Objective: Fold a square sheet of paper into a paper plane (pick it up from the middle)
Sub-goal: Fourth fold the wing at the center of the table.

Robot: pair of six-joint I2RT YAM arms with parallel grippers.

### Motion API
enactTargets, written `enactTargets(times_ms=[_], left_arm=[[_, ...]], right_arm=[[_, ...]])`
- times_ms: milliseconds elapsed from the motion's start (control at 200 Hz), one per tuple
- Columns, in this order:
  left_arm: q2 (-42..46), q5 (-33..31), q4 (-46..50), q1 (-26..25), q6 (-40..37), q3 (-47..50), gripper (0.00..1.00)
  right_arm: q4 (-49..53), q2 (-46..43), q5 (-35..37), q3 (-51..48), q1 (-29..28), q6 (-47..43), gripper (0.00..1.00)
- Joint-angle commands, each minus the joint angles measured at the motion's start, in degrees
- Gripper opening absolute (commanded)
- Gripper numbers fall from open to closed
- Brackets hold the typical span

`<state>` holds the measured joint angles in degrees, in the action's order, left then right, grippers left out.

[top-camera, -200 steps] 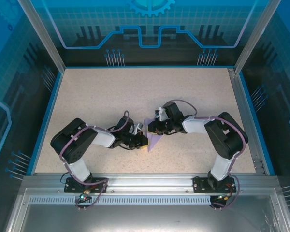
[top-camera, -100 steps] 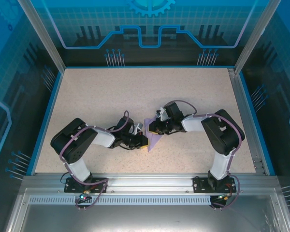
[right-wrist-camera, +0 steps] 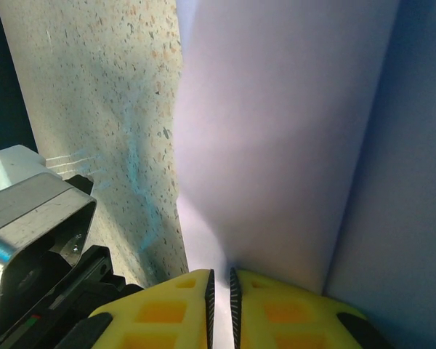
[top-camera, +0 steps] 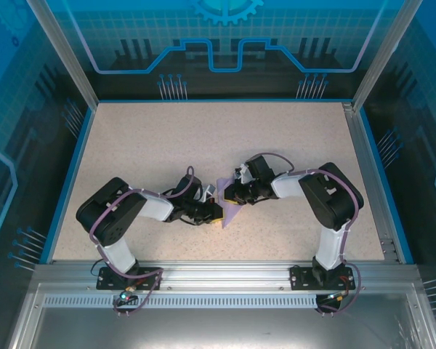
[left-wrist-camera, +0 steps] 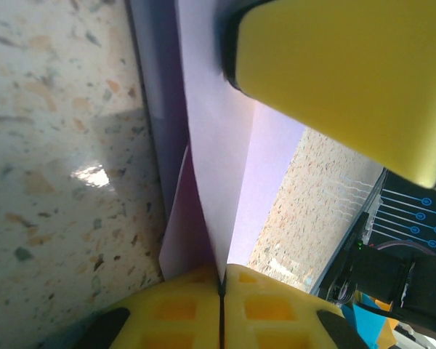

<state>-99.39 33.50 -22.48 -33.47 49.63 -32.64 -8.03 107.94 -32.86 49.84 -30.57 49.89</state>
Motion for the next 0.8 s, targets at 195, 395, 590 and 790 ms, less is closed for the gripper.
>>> enactTargets(times_ms=[195,395,590,790], left_arm=[[0.0,-6.3,8.3,-0.9,1.0,-0.4,0.24],[0.7,-9.6,12.5,-3.2,1.0,-2.2,0.17],[2.1,-10.0,14.6,-4.5,0.6,-2.5,0.19],[3.0,-12.2,19.8,-5.8,0.1,-3.5,0.20]], right_arm=[[4.7,3.0,4.2,0.9,0.7,-0.5,0.17],[4.4,3.6,4.3,0.9,0.7,0.2,0.17],[5.1,3.3,4.6,0.9,0.7,-0.1,0.17],[5.5,3.2,4.9,0.9,0.7,-0.3,0.16]])
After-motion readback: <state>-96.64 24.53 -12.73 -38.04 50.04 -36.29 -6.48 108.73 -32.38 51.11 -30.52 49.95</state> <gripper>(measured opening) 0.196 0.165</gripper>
